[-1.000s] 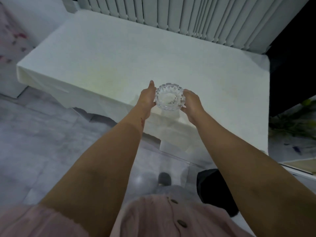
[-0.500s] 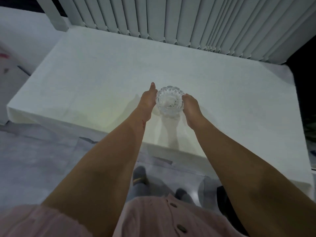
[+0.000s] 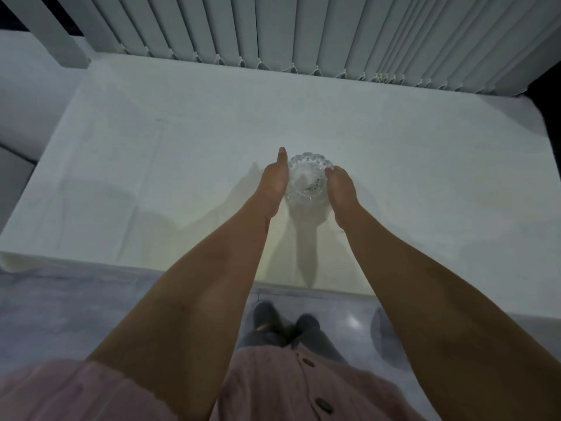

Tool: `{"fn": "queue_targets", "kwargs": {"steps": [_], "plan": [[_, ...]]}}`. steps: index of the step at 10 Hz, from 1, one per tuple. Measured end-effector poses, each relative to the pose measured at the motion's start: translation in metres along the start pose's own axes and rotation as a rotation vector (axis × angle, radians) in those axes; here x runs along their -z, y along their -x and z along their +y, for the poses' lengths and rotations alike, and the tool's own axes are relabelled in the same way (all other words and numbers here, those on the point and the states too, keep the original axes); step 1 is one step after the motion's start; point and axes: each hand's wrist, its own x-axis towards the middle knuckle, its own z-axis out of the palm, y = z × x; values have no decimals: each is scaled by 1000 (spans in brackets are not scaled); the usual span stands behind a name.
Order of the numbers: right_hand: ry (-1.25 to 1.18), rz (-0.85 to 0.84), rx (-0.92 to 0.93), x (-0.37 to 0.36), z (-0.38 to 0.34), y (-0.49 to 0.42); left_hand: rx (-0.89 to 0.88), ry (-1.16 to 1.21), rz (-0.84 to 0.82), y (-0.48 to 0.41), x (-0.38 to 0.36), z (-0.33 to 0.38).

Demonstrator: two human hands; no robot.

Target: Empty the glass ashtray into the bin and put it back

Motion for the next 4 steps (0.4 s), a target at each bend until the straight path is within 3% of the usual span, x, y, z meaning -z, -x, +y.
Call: {"fn": "queue_targets", "kwargs": {"steps": [2, 4], "plan": [[195, -41, 30, -3, 4, 1, -25, -96, 14, -12, -3, -4], [573, -29, 150, 4, 19, -12, -53, -401, 50, -5, -2, -3]]}}
